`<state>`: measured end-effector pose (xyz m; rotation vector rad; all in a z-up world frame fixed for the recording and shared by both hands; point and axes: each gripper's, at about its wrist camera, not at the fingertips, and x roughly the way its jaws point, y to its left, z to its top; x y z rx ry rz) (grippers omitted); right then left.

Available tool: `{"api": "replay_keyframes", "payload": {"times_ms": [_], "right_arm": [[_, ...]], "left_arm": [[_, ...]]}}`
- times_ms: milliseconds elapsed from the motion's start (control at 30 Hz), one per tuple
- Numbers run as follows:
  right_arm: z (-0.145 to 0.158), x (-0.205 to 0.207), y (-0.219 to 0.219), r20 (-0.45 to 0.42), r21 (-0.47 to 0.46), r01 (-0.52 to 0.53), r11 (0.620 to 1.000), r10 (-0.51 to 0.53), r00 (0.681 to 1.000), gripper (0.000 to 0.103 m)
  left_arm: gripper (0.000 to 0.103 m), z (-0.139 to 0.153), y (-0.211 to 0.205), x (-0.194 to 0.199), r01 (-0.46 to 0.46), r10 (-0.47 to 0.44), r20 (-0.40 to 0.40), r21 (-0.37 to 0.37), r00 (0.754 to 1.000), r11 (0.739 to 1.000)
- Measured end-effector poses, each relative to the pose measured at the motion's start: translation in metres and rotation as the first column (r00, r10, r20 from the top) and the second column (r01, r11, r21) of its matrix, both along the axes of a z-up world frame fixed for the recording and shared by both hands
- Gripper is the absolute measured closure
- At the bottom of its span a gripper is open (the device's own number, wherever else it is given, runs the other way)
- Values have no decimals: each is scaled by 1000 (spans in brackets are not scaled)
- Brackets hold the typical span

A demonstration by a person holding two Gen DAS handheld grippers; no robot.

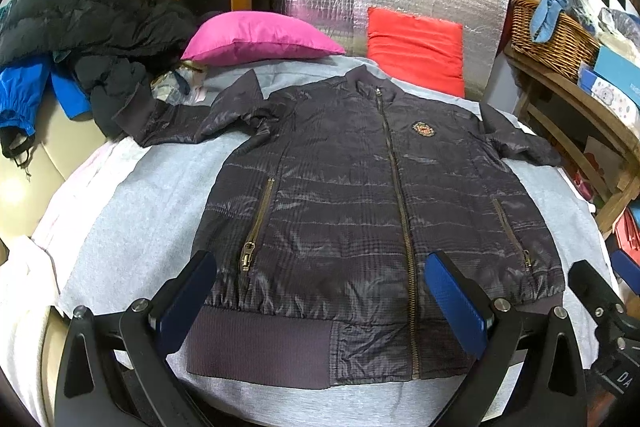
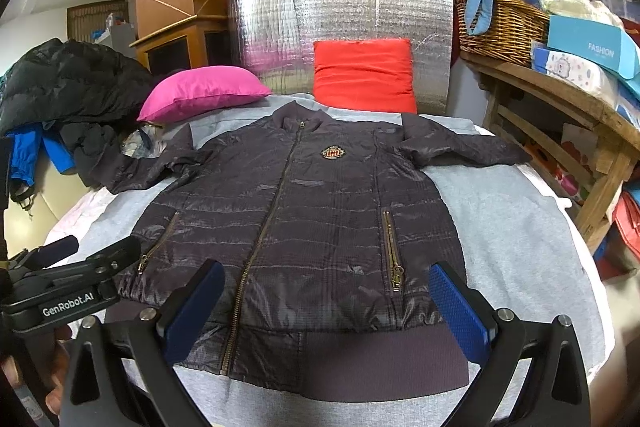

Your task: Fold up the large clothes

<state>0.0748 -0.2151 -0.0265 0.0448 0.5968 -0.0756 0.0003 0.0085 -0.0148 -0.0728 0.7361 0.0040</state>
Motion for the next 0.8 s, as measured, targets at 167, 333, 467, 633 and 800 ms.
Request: {"api": "replay_keyframes", "payload": {"times_ms": [167,333,467,633,800], "right_arm": [[-7,2,-17,-22,50,6,999,-4,1000,0],[-17,8,-77,-58,222,88,971,-76,995,0],[-24,15,-129,-82,370,155,916,-134,988,0],[-36,31,-196,-106,568,214,795,-186,977,0],[-50,56,-262,-118,717,252,649,-243,963,0]], "left_arm": [[0,-11,27,11,-64,64,-28,-7,998,998],[0,-23,79,30,-194,189,-71,-66,979,979],[0,-33,105,45,-266,256,-106,-103,961,958],[0,-42,89,68,-230,219,-122,-83,968,970],[0,-52,30,105,-90,86,-125,-28,988,995]]}}
